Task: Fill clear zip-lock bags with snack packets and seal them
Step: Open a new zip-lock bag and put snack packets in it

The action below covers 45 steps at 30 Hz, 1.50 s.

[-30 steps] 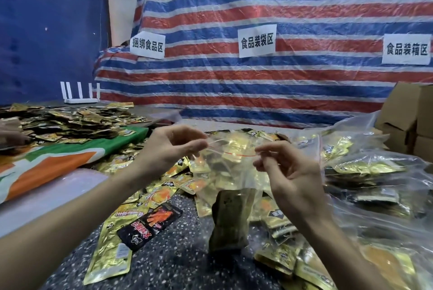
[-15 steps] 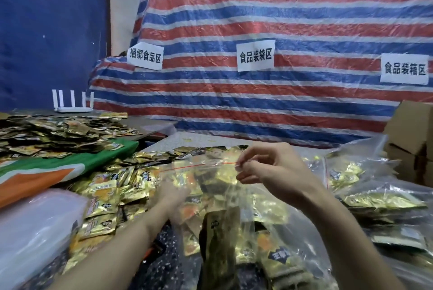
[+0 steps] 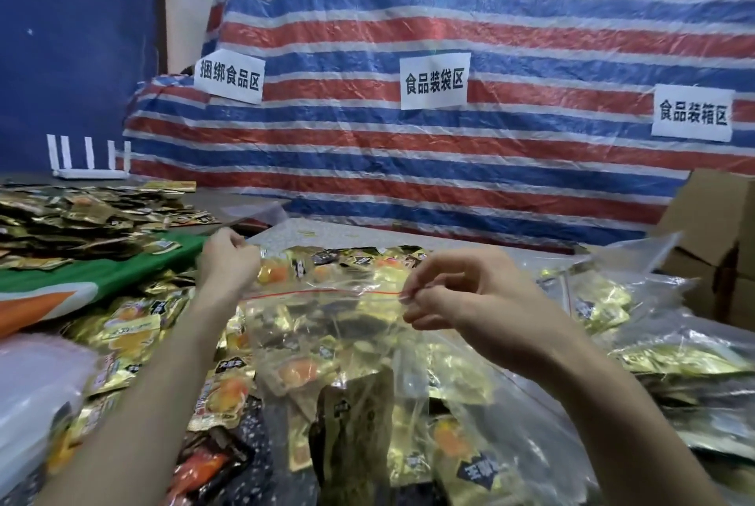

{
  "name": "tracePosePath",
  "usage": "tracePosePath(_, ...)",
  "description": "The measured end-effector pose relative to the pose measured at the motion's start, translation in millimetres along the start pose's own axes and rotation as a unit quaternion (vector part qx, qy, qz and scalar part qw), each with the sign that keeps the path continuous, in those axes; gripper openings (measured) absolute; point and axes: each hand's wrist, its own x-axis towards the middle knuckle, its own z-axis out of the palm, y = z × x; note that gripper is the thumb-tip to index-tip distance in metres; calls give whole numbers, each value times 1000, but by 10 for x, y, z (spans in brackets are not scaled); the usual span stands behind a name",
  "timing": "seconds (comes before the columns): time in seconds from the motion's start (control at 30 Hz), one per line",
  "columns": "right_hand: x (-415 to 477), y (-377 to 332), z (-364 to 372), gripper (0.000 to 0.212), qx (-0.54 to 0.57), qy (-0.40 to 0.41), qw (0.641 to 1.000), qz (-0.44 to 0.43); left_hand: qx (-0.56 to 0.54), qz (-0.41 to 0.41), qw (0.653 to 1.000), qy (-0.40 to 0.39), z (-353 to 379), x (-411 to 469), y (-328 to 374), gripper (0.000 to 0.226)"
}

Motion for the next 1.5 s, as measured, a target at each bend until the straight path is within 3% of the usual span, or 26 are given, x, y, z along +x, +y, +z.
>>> tracePosePath(0.13, -29, -56, -27, 29, -1, -6, 1000, 5, -163, 57, 984, -51, -433, -2, 349, 6)
tracePosePath(0.37, -64, -103, -39, 29, -6, 1, 1000, 17, -238, 246, 935, -99, -899, -551, 922, 9)
tracePosePath(0.5, -98, -160, -44, 29, -33, 1, 999, 12, -183, 327, 917, -140, -867, -826, 1033, 11)
tracePosePath(0.6, -126, -196, -37, 27, -65, -2, 998, 7, -139, 362, 914, -119, -735, -919, 1056, 13)
tracePosePath(0.77, -163, -220, -133, 24, -42, -21, 998, 30, -128, 381, 914, -61, -680, -895, 1042, 9)
tracePosePath(1.0, -169, -233, -109, 21, 9, -12, 999, 43, -94, 386, 914, -77, -694, -932, 1043, 17)
tracePosePath(1.17, -158, -229, -83, 23, 20, 13, 999, 26, 1, 420, 902, -97, -628, -1017, 1043, 5)
tracePosePath(1.3, -161, -221, -76, 23, 1, 19, 1000, 12, 124, 458, 871, -127, -598, -1121, 1039, 4)
tracePosePath(1.5, -173, -234, -105, 23, -3, 16, 1000, 11, 269, 434, 844, -164, -476, -1233, 1024, 5)
